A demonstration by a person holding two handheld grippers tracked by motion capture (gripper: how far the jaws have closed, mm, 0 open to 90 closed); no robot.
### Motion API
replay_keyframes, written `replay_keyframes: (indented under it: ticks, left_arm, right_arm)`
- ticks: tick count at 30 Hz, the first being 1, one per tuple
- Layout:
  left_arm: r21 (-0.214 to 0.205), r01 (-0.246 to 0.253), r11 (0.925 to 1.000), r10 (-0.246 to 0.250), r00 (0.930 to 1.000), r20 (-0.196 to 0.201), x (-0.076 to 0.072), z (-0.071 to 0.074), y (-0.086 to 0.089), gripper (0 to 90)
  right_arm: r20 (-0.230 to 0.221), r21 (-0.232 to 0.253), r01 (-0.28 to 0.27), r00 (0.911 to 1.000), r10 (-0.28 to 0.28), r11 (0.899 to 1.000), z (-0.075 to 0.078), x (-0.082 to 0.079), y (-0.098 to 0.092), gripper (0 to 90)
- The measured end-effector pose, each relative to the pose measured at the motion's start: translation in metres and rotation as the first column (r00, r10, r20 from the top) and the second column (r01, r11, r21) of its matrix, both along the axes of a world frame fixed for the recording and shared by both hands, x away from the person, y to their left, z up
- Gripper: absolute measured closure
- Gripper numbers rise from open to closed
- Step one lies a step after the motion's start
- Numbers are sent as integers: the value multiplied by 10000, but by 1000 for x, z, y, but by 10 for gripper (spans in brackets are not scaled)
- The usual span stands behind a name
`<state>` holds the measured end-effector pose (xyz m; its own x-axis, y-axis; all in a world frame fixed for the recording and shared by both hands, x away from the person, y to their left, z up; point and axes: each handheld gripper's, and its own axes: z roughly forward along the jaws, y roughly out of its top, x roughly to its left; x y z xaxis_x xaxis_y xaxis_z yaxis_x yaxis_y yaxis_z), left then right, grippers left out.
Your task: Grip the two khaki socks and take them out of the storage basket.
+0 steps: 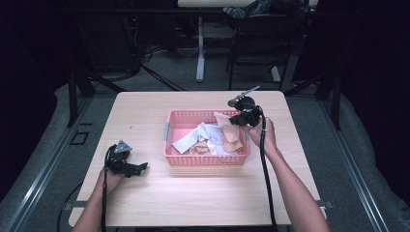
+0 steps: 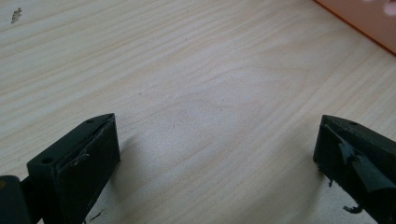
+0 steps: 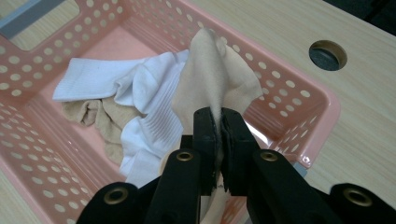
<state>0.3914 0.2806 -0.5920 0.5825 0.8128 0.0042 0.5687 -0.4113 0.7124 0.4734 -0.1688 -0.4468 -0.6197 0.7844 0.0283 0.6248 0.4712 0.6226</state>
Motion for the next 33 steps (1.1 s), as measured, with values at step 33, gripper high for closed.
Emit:
replay_keyframes:
  ticks: [33]
  left_arm:
    - [-9,-10,10000,10,10000,2,0,0,0,2]
  right_arm:
    - [1046,438,-33,9945,-13,9990,57,-11,-20,853]
